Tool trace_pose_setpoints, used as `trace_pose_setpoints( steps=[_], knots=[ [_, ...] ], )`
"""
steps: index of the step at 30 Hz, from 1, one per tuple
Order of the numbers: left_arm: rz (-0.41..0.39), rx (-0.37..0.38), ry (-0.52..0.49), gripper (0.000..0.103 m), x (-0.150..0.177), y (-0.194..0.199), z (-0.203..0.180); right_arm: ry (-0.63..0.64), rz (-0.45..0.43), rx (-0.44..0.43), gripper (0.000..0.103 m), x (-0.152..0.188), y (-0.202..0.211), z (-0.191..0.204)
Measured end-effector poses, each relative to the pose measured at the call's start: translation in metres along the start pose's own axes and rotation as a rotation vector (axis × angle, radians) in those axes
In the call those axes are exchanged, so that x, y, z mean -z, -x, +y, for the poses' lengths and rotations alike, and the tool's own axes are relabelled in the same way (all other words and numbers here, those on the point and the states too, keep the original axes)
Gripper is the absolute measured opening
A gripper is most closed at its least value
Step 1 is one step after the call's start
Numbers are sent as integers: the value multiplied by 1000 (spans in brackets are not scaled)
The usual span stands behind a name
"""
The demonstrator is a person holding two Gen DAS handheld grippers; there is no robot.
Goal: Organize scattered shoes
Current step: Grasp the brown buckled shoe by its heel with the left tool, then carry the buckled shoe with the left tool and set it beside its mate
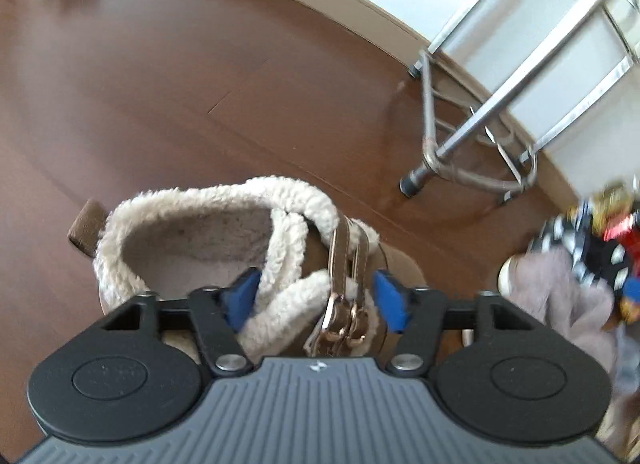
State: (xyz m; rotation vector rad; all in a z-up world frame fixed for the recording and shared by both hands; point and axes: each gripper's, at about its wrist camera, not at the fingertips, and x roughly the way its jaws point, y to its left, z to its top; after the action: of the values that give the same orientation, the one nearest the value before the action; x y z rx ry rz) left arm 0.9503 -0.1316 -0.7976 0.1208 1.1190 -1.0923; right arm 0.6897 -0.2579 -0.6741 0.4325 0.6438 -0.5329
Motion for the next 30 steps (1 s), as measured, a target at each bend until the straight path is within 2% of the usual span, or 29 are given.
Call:
trace_pose_setpoints(
  steps=[3, 12, 19, 25, 30],
  knots=[
    [-4, 34, -18, 41, 1, 7, 1, 7, 9, 0, 86, 3, -2, 1],
    [21, 49, -90, 37, 40, 38, -10, 63, 12, -8, 86, 7, 6, 13],
    [118, 73, -214, 37, 103, 86, -27, 111, 10, -18, 86, 15, 35, 14],
    [219, 96, -367, 35, 158, 121, -68, 130, 29, -36, 86, 35, 74, 2],
    [304, 209, -532, 28, 202, 138, -122, 152, 40, 2, 87, 59, 125, -26]
  ],
)
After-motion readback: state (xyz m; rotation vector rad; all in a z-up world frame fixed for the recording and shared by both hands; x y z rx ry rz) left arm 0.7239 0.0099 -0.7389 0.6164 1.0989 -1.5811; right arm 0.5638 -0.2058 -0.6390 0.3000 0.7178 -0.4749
